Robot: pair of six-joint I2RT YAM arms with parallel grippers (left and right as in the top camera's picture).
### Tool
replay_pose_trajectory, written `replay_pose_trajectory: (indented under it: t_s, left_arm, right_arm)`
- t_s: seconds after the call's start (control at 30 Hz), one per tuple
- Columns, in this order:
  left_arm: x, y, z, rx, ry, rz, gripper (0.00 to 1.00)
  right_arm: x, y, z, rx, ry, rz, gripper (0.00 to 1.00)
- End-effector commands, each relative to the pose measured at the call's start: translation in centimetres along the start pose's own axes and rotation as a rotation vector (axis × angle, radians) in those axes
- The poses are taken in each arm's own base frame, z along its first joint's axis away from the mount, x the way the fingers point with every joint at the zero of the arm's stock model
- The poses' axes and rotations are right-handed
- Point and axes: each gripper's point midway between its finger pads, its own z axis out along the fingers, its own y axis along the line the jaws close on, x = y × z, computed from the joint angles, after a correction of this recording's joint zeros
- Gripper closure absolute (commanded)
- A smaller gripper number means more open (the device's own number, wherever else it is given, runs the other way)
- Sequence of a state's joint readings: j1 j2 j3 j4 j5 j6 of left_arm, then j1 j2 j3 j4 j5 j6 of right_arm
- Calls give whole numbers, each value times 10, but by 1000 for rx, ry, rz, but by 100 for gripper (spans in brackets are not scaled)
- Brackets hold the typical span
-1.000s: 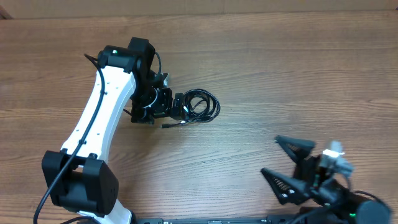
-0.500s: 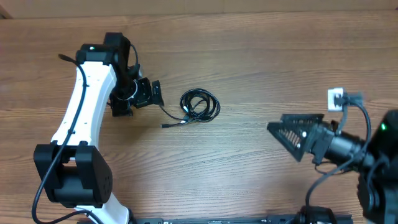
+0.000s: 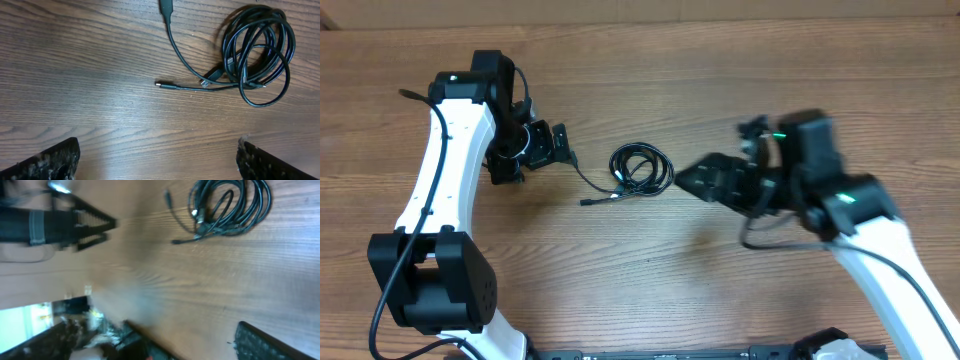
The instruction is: Untangle cables
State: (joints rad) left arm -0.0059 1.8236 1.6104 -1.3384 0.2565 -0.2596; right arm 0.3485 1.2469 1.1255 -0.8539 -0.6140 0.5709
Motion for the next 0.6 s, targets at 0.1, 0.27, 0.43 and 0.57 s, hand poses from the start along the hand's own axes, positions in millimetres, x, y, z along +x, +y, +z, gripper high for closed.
replay_pose_trajectory:
  t_s: [0.1,0.27,0.43,0.57]
  left_arm:
    - [1,5,5,-24,10,-10,0]
    - [0,22,7,-114,-1,-12,0]
    - [-1,21,7,-113,-5,-12,1]
    - [-2,21,7,-112,-7,-11,0]
  right_arm:
    - [-29,-32,82,162,-57,187,0]
    - [-39,-55,123,180,-47,375,4]
    - [-31,-76,156,205,12,492,20]
    - [-27,-79,172,202,29,483,25]
